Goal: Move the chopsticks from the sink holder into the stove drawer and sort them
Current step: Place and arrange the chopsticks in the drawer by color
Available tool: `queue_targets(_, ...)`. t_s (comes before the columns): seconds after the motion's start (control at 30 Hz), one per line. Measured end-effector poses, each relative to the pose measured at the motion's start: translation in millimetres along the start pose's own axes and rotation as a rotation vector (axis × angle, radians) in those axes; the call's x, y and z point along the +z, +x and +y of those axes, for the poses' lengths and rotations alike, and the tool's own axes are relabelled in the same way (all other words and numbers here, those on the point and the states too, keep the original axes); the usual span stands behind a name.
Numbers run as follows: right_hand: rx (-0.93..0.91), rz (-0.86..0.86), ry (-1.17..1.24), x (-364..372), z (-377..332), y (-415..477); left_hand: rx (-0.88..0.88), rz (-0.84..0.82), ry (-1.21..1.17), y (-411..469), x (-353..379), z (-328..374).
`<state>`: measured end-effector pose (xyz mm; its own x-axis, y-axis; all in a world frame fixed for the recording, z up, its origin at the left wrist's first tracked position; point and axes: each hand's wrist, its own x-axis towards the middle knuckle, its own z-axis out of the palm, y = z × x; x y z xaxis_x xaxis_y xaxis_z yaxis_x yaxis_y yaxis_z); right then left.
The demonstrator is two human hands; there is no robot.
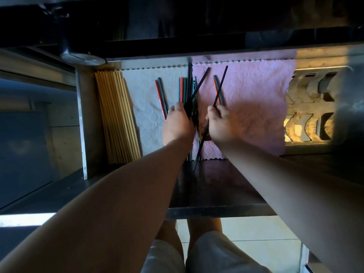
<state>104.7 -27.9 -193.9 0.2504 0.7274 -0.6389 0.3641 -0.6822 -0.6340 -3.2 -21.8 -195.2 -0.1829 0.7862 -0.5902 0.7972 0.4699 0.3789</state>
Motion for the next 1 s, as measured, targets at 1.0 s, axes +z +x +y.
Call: queue_targets(1.0, 0.062, -0.015, 0.012, 11, -6, -8, -0.177, -0.153, -0.101, 6, -18, 7)
